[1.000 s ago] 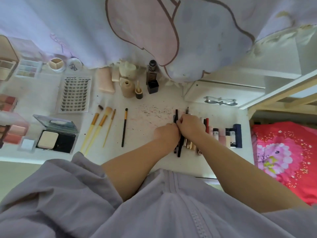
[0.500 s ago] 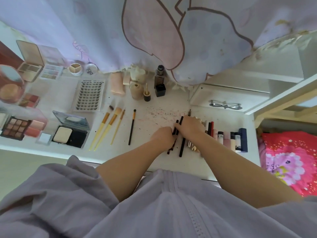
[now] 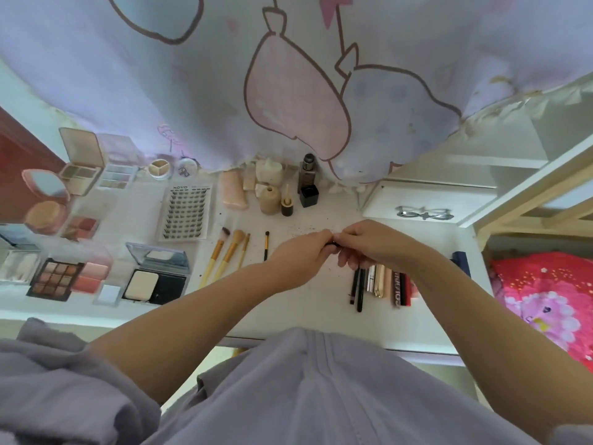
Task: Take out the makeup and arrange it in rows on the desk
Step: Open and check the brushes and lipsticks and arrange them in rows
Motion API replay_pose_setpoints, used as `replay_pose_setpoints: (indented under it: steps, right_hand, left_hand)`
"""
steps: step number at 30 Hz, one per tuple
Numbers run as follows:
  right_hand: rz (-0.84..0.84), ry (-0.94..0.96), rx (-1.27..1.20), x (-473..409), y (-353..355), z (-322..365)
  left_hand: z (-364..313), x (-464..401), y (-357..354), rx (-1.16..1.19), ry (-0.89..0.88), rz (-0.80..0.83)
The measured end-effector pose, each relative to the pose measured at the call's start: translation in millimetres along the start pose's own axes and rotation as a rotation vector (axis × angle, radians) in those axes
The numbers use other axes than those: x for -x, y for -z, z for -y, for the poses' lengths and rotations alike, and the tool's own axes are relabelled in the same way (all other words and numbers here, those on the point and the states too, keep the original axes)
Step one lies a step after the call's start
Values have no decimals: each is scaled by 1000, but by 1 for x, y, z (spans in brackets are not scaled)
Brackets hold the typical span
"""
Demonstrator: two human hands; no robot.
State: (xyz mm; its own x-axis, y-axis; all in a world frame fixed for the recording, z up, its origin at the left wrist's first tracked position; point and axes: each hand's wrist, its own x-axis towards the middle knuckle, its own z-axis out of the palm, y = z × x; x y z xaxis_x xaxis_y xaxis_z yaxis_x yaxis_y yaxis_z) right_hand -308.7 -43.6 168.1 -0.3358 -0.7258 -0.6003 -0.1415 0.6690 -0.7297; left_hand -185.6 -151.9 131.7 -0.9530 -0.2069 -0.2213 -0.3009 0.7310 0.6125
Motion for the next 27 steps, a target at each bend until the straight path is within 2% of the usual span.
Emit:
replay_pose_setpoints:
  steps: [3, 6, 11, 14, 16, 18, 20, 23, 27]
  right_hand:
    - [63, 43, 35, 8, 2, 5]
    - [49, 94, 4, 9, -2, 6]
    - [59, 68, 54, 4, -6, 4]
    - [6, 19, 222, -1, 1, -4]
    - [-104, -34, 208, -6, 6, -14]
    - [-184, -100, 136, -13, -1, -22]
    - [-190, -130, 99, -25, -23, -27]
    - [-197, -177, 170, -50, -63, -35]
    - [-275, -218, 434, -68, -93, -39]
  left_hand:
    - [3, 10, 10, -39, -42, 27]
    - [6, 15, 17, -9, -62, 20]
    - [12, 14, 17, 84, -8, 78]
    - [25, 12, 5, 217, 151, 164]
    - [37, 9, -2, 386, 305, 158]
    - [47, 2, -11, 527, 463, 29]
    - [51, -9, -17, 599, 604, -94]
    - [55, -21, -20, 488, 647, -119]
    - [69, -23, -14, 97, 600, -44]
